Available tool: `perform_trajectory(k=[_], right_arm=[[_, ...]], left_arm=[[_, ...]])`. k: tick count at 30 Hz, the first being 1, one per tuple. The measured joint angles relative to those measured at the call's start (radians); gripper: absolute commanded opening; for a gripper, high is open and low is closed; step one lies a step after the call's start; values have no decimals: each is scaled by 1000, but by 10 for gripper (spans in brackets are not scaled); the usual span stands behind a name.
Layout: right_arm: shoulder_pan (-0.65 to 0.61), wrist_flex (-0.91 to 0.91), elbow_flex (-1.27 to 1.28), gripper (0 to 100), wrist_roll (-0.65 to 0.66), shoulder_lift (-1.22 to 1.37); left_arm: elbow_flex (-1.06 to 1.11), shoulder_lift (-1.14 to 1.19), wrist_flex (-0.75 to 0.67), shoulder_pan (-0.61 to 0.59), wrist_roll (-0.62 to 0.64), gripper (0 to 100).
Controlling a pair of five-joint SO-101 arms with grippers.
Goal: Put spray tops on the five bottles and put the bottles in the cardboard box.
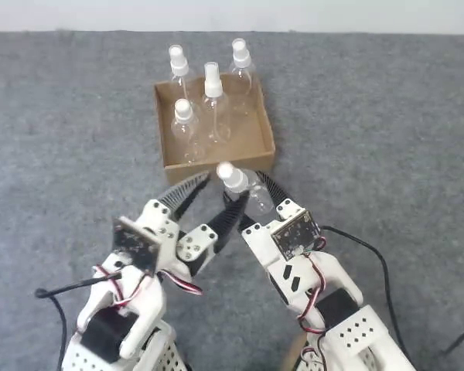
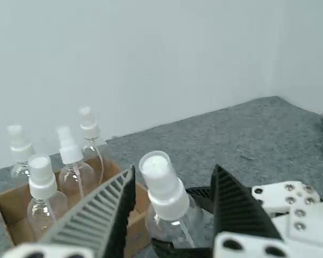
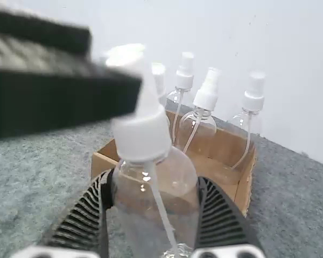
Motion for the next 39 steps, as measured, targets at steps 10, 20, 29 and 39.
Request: perform_trajectory(k=[10, 20, 29, 39], right_arm=[[57, 0, -12, 6, 0, 0], [89, 0, -21, 6, 0, 0], [132, 0, -40, 6, 0, 0], [140, 114, -140, 6, 0, 0]], left_arm=[[-66, 0, 0, -152, 0, 205], [-64, 0, 0, -391, 0, 38], [63, 0, -21, -477, 0, 11], [187, 0, -169, -582, 0, 11]])
